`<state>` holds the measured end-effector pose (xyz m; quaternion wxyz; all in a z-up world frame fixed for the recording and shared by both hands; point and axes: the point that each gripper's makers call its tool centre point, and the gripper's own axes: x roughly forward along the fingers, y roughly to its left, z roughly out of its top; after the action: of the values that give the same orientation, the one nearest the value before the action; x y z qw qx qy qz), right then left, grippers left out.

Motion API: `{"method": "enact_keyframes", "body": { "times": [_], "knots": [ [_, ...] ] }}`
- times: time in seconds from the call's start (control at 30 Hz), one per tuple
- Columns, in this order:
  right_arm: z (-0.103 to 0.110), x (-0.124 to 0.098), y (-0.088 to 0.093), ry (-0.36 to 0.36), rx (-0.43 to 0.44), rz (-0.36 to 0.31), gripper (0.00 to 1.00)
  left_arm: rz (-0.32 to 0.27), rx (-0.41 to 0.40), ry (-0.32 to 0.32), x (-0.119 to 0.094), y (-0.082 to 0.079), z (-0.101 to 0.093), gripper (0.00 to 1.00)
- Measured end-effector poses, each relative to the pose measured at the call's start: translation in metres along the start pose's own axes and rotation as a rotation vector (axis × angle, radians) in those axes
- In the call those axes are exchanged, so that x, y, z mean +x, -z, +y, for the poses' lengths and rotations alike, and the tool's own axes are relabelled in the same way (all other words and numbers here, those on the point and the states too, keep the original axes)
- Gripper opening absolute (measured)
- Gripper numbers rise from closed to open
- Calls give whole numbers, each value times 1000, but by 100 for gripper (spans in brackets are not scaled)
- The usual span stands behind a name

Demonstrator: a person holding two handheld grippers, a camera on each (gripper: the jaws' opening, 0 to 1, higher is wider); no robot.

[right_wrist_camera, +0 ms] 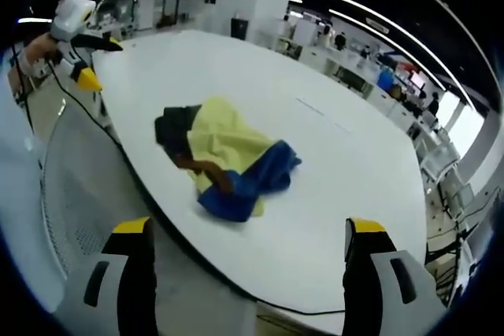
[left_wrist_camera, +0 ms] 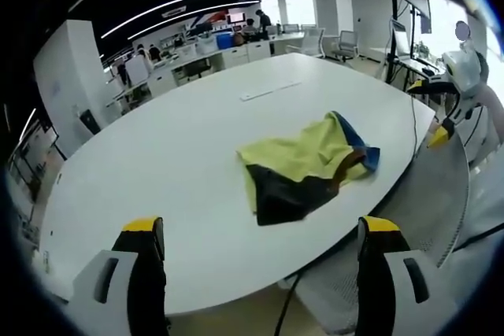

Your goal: Fold the garment on the visible template until the final outline fits inside the template.

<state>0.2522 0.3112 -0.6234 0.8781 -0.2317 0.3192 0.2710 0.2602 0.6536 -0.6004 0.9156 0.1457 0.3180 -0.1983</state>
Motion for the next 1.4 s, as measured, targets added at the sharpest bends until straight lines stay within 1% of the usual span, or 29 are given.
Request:
{"method": "enact_keyframes", "body": {
  "times": [0.23,0.47,0.8,1.0,1.13,1.2,1.37,1.4],
  "knots": [
    [-1,0,-1,1,1,-2,100,-9,-1,-3,1,-4,0,100],
    [-2,-1,0,6,9,-3,100,-3,-13,-7,1,-1,0,100],
    [-3,-1,0,5,9,-7,100,-11,-8,-5,1,-3,-1,100],
    [-2,0,-1,1,-7,-5,100,-16,17,1,1,-6,-1,100],
    [-2,2,-2,-4,-18,-5,100,-22,40,2,4,-12,-1,100],
    [-2,3,-4,-6,-23,-7,100,-25,66,10,6,-16,-1,100],
    [-5,4,-7,-2,-40,-12,100,-38,103,8,9,-24,2,100],
    [-6,4,-7,-2,-44,-10,99,-34,120,19,11,-24,0,99]
  ]
}}
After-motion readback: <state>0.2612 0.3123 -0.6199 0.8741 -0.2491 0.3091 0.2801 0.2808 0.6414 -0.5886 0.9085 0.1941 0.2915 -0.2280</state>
